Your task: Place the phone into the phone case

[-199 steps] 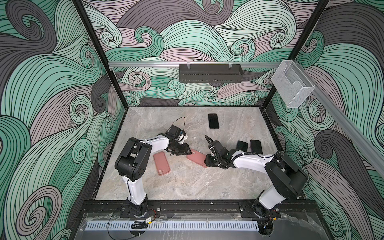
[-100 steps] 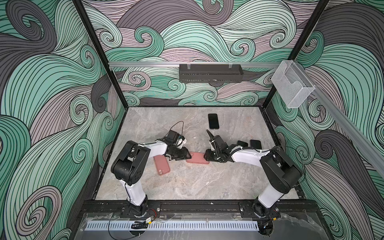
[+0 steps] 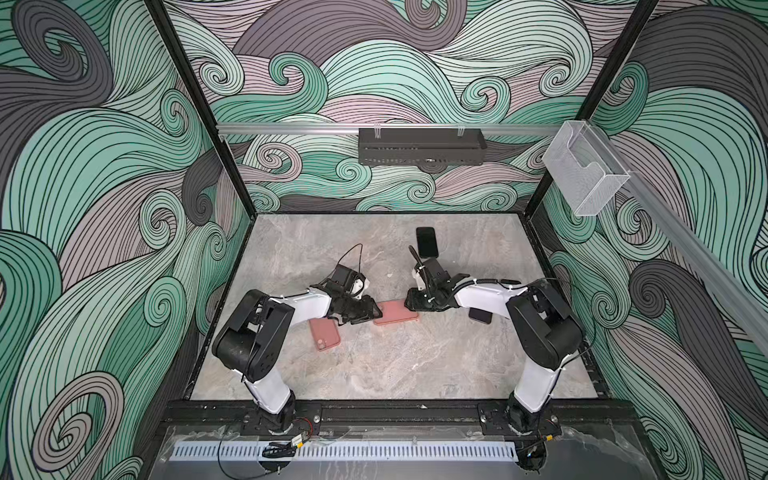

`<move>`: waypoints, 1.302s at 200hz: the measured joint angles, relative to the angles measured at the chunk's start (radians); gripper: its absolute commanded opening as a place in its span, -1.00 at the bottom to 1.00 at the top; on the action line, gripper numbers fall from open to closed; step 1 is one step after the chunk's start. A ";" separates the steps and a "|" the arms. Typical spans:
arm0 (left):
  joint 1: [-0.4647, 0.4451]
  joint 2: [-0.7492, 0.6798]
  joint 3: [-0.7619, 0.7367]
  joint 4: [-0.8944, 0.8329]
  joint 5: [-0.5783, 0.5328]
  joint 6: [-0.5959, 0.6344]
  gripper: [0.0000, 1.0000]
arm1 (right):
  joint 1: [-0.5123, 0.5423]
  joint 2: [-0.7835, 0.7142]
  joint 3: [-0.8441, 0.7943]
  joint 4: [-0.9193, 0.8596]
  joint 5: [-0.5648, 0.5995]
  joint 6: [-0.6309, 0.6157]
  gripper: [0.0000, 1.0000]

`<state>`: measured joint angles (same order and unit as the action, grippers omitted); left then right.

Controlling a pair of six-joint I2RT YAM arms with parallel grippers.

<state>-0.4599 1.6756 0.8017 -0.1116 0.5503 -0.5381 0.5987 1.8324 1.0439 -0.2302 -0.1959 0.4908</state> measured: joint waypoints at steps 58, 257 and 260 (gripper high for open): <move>-0.006 -0.005 0.000 0.016 -0.021 -0.024 -0.09 | -0.019 0.025 0.042 -0.042 -0.023 -0.040 -0.11; -0.007 0.000 0.066 -0.077 -0.189 -0.035 0.03 | -0.019 -0.026 -0.016 -0.061 -0.010 -0.018 -0.12; -0.007 -0.002 0.066 -0.078 -0.192 -0.035 0.03 | -0.019 -0.026 -0.017 -0.061 -0.010 -0.018 -0.12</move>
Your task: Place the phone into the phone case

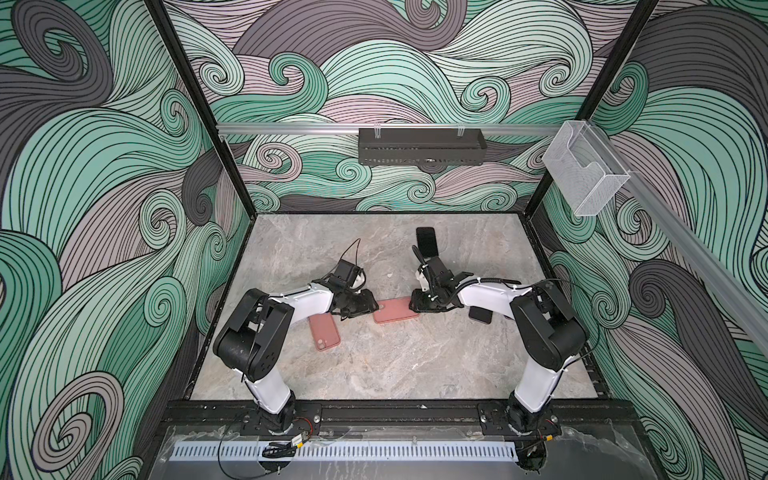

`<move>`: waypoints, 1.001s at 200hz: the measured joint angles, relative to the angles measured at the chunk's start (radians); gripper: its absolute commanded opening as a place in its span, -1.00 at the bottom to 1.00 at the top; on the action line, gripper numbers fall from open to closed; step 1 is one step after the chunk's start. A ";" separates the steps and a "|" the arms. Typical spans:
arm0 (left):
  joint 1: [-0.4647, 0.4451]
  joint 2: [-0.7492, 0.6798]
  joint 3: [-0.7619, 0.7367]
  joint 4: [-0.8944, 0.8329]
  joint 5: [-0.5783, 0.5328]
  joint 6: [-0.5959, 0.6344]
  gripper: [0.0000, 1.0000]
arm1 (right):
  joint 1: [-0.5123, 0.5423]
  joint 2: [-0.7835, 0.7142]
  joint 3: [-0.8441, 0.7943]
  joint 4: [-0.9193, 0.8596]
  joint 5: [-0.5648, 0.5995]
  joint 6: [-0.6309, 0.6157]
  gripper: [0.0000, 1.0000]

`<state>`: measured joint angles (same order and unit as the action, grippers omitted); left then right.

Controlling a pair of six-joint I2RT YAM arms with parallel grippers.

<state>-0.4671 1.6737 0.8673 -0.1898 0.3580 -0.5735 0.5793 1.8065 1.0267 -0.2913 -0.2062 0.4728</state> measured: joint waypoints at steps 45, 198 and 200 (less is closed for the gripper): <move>0.000 0.004 0.000 0.011 0.001 -0.001 0.00 | 0.000 -0.008 -0.011 0.002 -0.006 0.005 -0.13; 0.000 0.094 0.058 0.048 0.066 -0.002 -0.15 | 0.013 -0.054 -0.072 0.022 -0.033 0.037 -0.14; 0.000 0.095 0.060 0.047 0.066 -0.002 -0.15 | 0.013 -0.054 -0.072 0.023 -0.034 0.037 -0.14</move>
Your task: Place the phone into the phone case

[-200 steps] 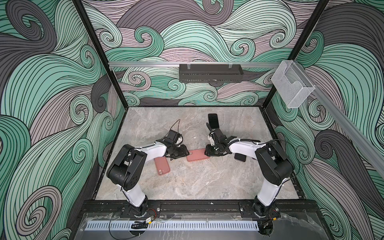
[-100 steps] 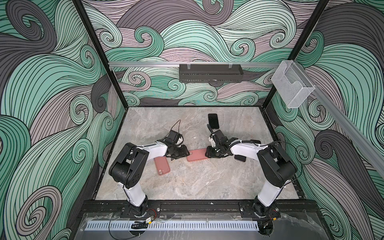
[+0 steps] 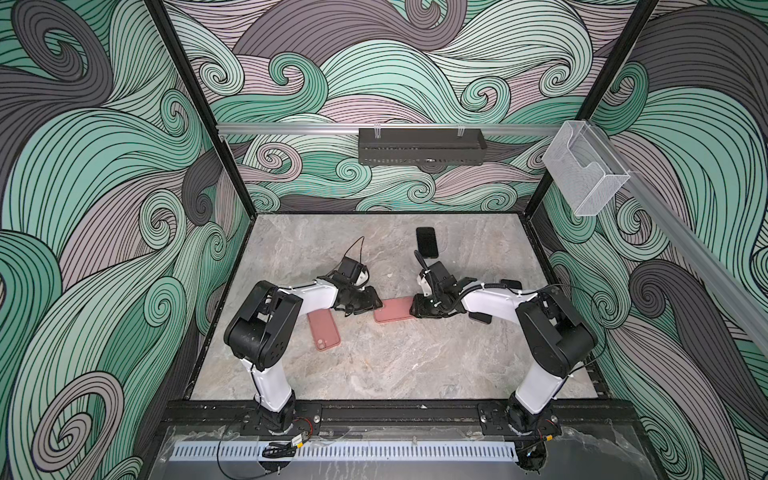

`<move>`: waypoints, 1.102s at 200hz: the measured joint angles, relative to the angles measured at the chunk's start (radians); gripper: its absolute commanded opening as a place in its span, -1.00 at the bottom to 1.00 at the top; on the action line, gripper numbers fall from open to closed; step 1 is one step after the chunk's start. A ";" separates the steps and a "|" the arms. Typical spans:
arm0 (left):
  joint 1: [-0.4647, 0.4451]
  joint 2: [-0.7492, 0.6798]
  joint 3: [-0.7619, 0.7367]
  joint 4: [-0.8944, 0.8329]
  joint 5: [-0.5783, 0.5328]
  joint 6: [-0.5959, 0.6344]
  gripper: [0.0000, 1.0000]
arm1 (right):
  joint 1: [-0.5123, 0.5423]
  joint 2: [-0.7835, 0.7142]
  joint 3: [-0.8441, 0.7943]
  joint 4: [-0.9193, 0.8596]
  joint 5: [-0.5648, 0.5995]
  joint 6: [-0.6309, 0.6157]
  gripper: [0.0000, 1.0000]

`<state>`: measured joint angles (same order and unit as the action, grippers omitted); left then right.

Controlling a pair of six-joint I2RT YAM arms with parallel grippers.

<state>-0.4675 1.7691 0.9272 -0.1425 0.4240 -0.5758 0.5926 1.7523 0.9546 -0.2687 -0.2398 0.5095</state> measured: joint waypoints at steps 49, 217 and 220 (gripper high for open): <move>0.000 0.024 0.027 0.001 0.004 0.003 -0.16 | 0.001 -0.009 -0.013 0.004 -0.004 0.001 -0.14; 0.000 0.041 0.049 -0.001 0.003 0.017 0.16 | 0.009 -0.049 -0.026 -0.031 0.025 0.003 0.38; 0.000 0.041 0.051 -0.003 0.003 0.018 0.17 | 0.009 -0.054 -0.027 -0.034 0.028 0.003 0.41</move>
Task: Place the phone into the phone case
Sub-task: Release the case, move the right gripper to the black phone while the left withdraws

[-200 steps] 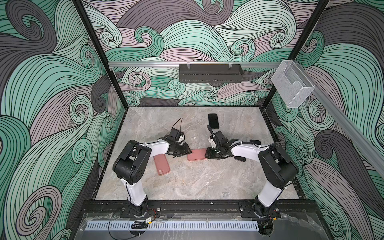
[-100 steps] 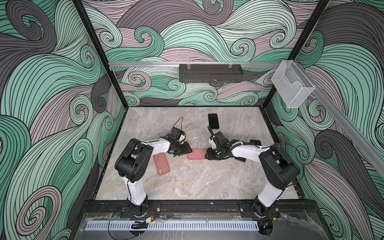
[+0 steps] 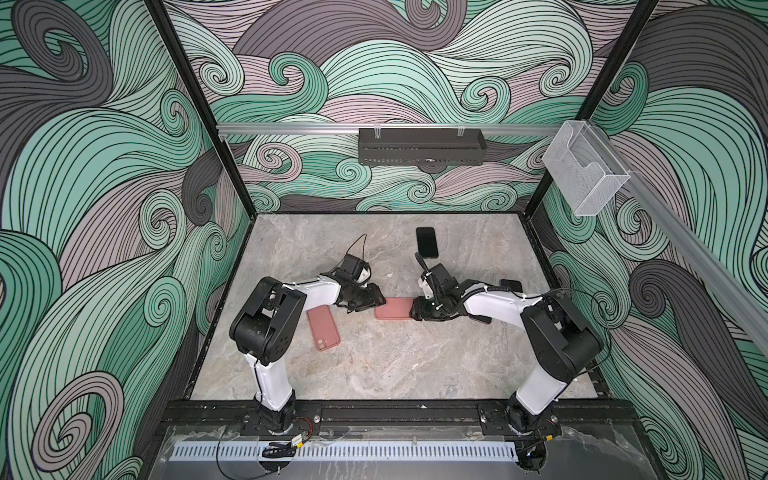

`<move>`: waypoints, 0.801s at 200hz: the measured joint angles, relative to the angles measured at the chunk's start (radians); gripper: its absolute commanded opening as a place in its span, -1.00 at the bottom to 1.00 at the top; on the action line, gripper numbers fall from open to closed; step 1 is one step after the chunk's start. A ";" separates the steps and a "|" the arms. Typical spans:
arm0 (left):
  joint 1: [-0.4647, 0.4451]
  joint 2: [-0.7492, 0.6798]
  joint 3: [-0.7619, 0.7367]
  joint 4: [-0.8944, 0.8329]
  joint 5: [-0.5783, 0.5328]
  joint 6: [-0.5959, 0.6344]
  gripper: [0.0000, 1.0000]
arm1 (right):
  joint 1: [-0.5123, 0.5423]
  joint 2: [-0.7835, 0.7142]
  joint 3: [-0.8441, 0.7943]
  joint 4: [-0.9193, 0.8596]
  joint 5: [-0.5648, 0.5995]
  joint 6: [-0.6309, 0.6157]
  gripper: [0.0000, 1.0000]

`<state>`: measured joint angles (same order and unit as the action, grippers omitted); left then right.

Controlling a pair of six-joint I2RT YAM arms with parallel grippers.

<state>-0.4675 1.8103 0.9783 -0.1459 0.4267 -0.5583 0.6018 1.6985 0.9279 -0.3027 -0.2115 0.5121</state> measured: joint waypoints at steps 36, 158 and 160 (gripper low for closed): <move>0.000 -0.031 0.008 -0.040 -0.063 0.022 0.47 | -0.012 -0.086 -0.007 -0.039 0.056 -0.027 0.60; 0.003 -0.480 -0.097 -0.238 -0.420 0.086 0.97 | -0.202 -0.229 -0.002 -0.297 0.478 -0.072 0.69; 0.003 -0.486 -0.099 -0.240 -0.424 0.086 0.97 | -0.206 -0.229 -0.002 -0.300 0.480 -0.072 0.69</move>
<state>-0.4648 1.3243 0.8791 -0.3859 0.0029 -0.4721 0.3962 1.4696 0.9257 -0.6025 0.2684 0.4397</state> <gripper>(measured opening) 0.986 0.842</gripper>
